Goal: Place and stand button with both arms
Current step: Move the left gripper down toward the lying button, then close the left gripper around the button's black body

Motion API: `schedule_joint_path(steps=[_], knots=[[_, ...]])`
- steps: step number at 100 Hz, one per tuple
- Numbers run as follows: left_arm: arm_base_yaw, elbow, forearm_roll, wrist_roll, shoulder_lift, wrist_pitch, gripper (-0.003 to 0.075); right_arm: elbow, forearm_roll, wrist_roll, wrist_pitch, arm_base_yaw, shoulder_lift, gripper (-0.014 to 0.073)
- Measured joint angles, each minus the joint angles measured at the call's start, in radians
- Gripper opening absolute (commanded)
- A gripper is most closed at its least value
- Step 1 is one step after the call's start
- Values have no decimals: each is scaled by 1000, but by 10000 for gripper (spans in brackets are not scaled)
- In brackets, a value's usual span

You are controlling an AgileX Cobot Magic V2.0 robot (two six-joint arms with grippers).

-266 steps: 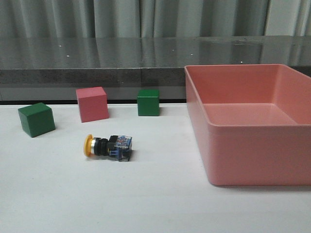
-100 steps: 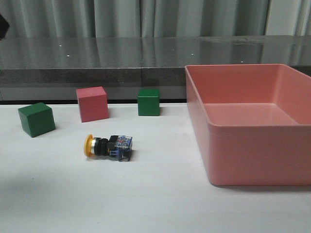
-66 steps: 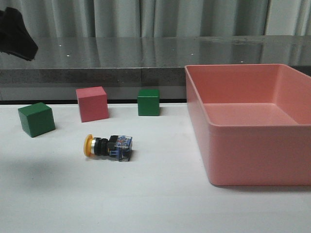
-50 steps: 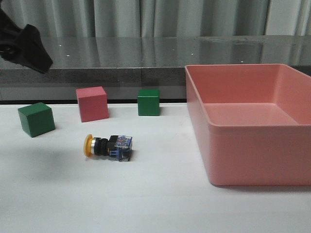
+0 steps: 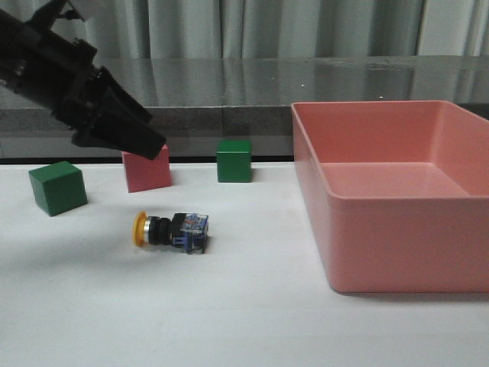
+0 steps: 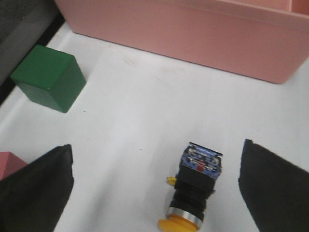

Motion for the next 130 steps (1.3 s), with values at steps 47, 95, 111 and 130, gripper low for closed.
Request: schedule_joint_path(steps=[47, 95, 111, 130], knots=[[4, -1, -27, 134, 106, 21, 597, 0, 0, 0, 0, 0, 0, -62], [4, -1, 95, 166, 159, 59, 597, 0, 0, 0, 0, 0, 0, -62], [4, -1, 103, 166, 159, 59, 597, 0, 0, 0, -2, 0, 0, -62], [-12, -1, 104, 167, 159, 39, 597, 0, 0, 0, -6, 0, 0, -62]])
